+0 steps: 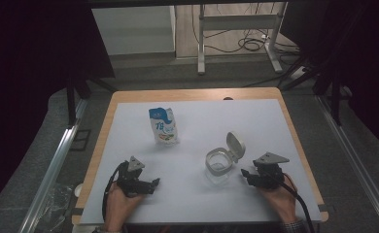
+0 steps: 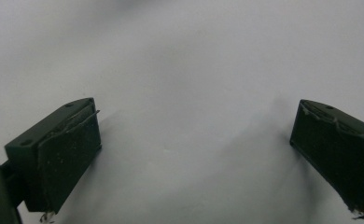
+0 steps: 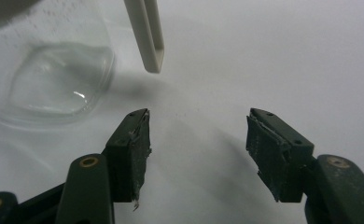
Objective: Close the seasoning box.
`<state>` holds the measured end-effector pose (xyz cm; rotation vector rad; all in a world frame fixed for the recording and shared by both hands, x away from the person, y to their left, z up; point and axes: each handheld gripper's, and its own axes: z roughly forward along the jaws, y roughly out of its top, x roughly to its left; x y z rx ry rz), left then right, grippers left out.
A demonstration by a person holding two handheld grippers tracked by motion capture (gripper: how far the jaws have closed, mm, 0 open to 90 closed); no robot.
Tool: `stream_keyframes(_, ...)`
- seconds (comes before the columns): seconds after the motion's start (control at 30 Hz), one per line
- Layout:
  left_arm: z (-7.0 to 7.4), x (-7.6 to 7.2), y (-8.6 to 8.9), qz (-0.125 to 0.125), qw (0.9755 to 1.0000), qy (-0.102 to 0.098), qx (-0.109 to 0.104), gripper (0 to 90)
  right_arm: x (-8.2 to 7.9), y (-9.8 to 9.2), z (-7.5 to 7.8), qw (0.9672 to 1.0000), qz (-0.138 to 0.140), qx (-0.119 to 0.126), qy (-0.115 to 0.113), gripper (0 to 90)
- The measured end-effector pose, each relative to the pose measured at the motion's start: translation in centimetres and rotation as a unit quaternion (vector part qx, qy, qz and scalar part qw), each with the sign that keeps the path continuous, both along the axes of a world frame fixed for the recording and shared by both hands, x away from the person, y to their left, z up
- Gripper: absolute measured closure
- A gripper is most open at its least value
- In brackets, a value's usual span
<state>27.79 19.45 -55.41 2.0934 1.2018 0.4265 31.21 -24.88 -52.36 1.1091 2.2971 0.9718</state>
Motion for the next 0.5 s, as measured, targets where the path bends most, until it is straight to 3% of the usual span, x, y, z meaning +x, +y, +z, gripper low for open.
stream_keyframes(0.5,0.00,-0.01,0.00,0.001,1.0000,0.000,-0.001,1.5,-0.06,-0.35,-0.76,1.0000,-0.003,0.004,0.001,32.5)
